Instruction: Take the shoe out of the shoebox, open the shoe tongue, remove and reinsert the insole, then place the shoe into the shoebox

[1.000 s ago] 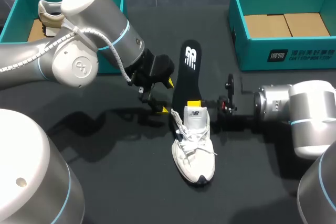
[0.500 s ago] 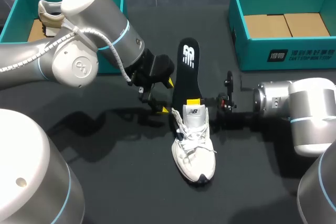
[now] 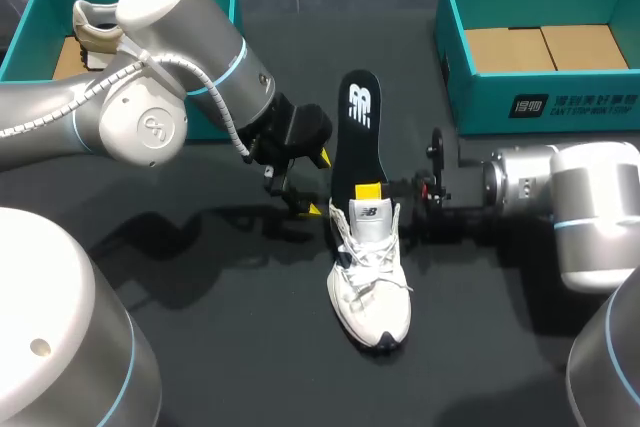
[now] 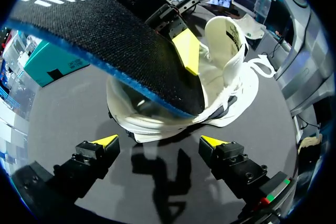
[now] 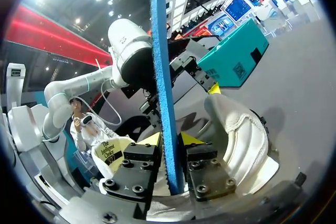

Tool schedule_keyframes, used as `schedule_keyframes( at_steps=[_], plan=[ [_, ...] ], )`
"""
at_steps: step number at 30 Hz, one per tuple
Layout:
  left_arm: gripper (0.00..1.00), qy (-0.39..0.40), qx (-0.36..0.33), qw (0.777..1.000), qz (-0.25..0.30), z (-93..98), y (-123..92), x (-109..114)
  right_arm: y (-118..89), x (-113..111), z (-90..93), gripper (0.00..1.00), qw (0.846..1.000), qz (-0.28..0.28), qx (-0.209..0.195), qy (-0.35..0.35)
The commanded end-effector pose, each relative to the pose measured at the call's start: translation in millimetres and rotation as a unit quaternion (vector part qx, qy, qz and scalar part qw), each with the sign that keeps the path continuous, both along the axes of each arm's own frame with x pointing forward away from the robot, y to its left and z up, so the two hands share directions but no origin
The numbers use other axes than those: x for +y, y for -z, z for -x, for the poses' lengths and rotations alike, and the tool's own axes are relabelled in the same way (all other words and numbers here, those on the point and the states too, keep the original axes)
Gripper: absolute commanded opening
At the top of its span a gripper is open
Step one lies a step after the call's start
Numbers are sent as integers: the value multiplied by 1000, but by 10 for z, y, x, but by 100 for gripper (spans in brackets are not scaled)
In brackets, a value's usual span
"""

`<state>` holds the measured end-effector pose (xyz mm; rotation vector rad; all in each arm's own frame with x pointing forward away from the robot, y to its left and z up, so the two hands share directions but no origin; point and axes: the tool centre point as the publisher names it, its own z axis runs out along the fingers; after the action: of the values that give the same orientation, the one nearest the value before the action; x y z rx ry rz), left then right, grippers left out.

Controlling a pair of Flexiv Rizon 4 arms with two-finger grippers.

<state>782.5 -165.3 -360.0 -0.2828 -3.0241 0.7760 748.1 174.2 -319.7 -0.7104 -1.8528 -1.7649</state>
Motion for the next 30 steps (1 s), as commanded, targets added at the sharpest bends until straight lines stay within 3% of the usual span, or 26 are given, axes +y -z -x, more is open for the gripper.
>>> schedule_keyframes(
  at_steps=[1,19,22,23,24,30],
  plan=[
    [100,0,0,1000,-2,-1,4,-8,-57,-4,-15,21,1000,6,-3,-3],
    [100,0,0,1000,-2,-1,4,-8,-323,53,-227,20,999,16,-33,-26],
    [100,0,0,1000,-2,-1,4,-8,-356,61,-262,16,999,16,-35,-27],
    [100,0,0,1000,-2,-1,4,-8,-365,65,-273,12,999,16,-36,-27],
    [100,0,0,1000,-2,-1,4,-8,-370,71,-284,0,999,17,-36,-27],
    [100,0,0,1000,-2,-1,4,-8,-320,80,-327,0,999,18,-26,-34]
  ],
)
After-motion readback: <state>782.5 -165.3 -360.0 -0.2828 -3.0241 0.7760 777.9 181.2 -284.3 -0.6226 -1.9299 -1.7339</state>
